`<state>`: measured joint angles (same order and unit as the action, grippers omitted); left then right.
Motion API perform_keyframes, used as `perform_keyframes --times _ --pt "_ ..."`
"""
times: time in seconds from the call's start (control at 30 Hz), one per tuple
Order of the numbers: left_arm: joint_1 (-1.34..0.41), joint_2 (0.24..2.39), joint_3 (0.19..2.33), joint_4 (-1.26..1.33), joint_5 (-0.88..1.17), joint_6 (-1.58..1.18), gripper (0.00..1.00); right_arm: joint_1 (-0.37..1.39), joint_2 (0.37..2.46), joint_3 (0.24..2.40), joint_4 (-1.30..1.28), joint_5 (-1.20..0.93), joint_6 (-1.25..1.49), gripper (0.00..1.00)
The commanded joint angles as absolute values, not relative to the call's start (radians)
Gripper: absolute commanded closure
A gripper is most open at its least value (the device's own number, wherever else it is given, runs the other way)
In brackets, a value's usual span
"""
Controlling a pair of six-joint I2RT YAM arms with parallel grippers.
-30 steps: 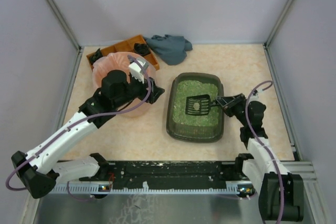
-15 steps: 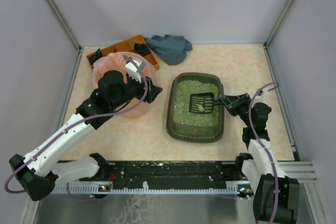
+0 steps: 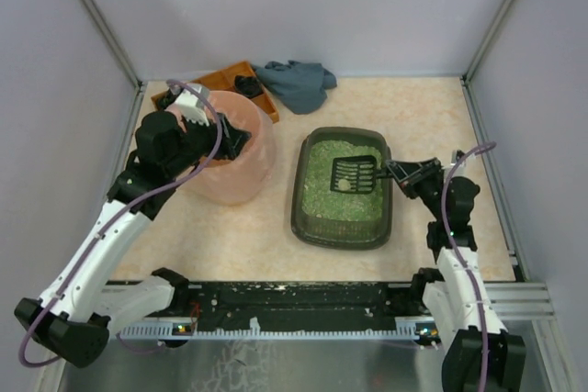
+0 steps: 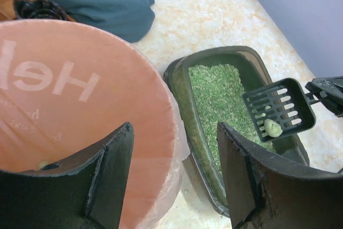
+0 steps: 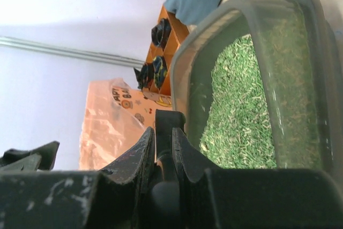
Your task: Clean the litter box
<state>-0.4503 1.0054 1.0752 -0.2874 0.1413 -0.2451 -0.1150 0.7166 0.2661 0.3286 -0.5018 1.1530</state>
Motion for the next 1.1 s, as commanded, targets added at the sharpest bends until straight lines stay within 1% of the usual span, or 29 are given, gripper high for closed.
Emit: perform_keyframes --times 0.0,0.1,0.2,0.3,0.37,0.47,0.73,0.93,1.07 --pt "-0.432 0.944 1.126 -0.313 0.081 -0.198 0.31 -0.111 0.702 0.395 0.246 -0.455 1.169 1.00" --pt "-0.431 0.900 1.106 -0.335 0.015 -0.169 0.30 -0.108 0.733 0.467 0.154 -0.418 1.154 1.00" --pt "-0.430 0.831 1.060 -0.339 -0.018 -0.157 0.30 -0.096 0.768 0.521 0.152 -0.401 1.178 1.00" --pt "-0.430 0.756 1.003 -0.342 -0.077 -0.151 0.30 -0.046 0.799 0.594 0.134 -0.343 1.204 1.00" --pt "-0.430 0.706 0.967 -0.347 -0.123 -0.156 0.30 0.006 0.829 0.660 0.120 -0.286 1.201 1.00" --pt "-0.431 0.642 0.921 -0.366 -0.127 -0.174 0.30 0.106 0.898 0.764 0.139 -0.216 1.176 1.00" --pt "-0.431 0.472 0.830 -0.452 -0.222 -0.189 0.30 0.383 1.167 1.099 0.163 -0.067 1.107 1.00" --pt "-0.430 0.420 0.809 -0.534 -0.212 -0.205 0.29 0.549 1.382 1.352 0.183 -0.007 1.002 1.00" --pt "-0.430 0.376 0.784 -0.540 -0.193 -0.191 0.29 0.627 1.530 1.518 0.151 -0.014 0.887 1.00"
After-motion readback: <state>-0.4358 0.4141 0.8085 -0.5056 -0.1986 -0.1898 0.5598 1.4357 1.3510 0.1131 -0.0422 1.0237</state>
